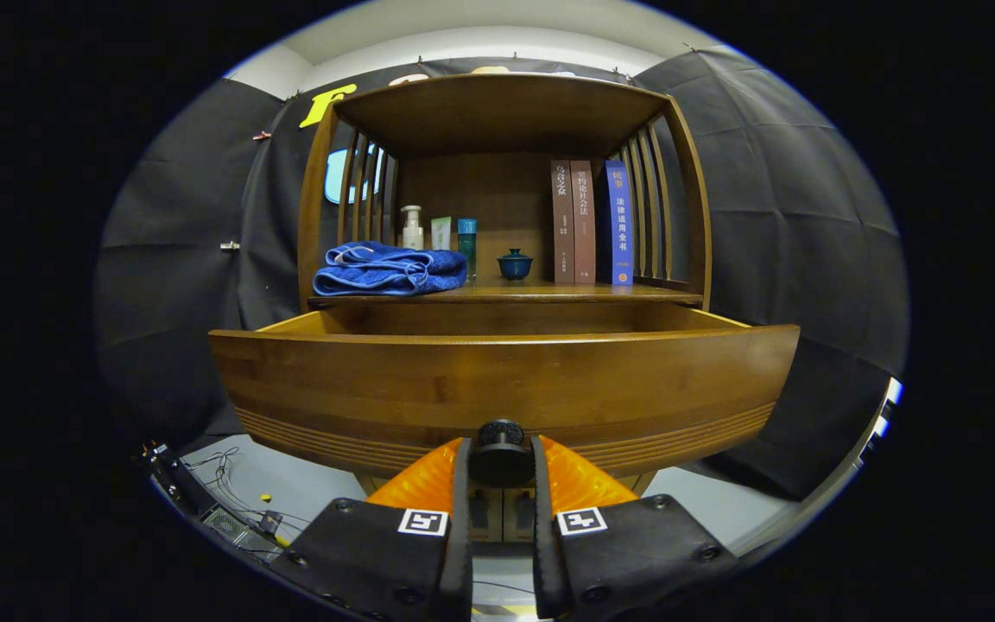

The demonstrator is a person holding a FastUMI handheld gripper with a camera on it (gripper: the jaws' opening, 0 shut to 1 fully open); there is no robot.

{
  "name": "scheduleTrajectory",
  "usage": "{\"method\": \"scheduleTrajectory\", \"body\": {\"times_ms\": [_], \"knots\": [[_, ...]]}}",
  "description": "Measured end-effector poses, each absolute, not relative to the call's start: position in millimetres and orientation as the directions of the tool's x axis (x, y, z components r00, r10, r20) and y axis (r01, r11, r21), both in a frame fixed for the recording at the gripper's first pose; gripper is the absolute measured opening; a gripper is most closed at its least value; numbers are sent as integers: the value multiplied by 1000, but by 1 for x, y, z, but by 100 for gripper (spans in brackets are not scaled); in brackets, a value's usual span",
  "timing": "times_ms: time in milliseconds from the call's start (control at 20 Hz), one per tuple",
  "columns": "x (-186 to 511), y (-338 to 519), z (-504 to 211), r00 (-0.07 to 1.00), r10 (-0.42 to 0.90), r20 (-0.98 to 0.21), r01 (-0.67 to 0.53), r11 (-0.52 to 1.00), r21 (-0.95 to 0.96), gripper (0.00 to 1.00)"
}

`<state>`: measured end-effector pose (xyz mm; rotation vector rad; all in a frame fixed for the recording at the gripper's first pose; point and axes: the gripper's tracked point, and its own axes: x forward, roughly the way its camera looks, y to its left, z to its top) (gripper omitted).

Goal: Pull open the drawer, take out the items inside it, and place them on the countertop above the cabinet.

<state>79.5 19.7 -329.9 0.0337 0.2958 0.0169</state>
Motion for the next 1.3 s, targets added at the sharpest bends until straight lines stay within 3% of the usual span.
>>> {"method": "scheduleTrajectory", "body": {"times_ms": [250, 550, 950, 1300], "knots": [[78, 19, -334, 955, 14, -297, -11, 1000, 13, 32], [72, 21, -321, 954, 60, -295, -57, 998, 18, 98], [74, 23, -214, 966, 141, -217, -134, 990, 43, 98], [139, 22, -179, 928, 118, -353, -110, 993, 44, 98]]}}
